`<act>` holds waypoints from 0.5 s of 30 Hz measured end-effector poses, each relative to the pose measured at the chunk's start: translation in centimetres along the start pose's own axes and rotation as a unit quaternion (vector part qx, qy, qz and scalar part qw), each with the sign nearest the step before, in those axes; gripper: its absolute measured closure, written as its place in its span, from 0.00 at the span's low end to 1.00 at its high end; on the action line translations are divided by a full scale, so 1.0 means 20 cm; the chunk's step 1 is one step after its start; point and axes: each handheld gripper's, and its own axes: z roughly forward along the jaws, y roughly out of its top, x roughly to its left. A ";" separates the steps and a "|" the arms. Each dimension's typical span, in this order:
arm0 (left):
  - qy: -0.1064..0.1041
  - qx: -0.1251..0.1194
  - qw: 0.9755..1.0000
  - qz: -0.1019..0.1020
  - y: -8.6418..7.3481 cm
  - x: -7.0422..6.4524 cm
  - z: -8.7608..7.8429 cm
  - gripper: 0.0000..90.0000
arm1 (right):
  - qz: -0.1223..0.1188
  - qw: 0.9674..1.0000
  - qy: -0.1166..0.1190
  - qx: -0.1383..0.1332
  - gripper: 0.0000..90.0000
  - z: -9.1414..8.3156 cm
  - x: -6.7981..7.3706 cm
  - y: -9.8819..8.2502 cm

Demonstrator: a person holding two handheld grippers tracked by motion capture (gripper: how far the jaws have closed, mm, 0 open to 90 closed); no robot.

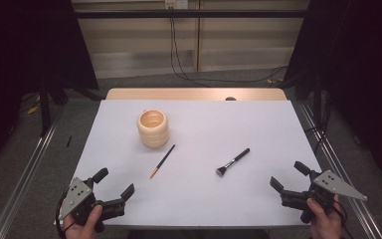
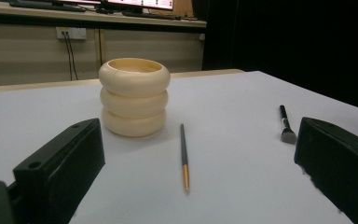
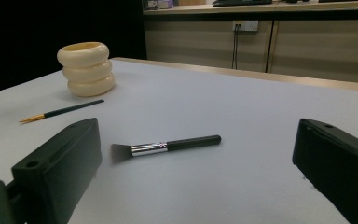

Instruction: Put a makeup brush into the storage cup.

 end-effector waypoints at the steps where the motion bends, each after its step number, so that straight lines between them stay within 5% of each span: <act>1: -0.001 -0.001 1.000 -0.004 0.00 0.00 0.00 0.02 | 0.001 1.000 0.002 0.001 0.01 0.00 0.00 0.00; 10: 0.004 0.000 1.000 -0.003 0.00 0.00 0.01 0.02 | 0.002 1.000 0.009 0.002 0.01 0.00 0.00 0.00; 15: 0.000 -0.020 1.000 -0.004 0.01 -0.01 0.01 0.02 | -0.006 1.000 0.011 0.005 0.00 0.00 0.00 -0.01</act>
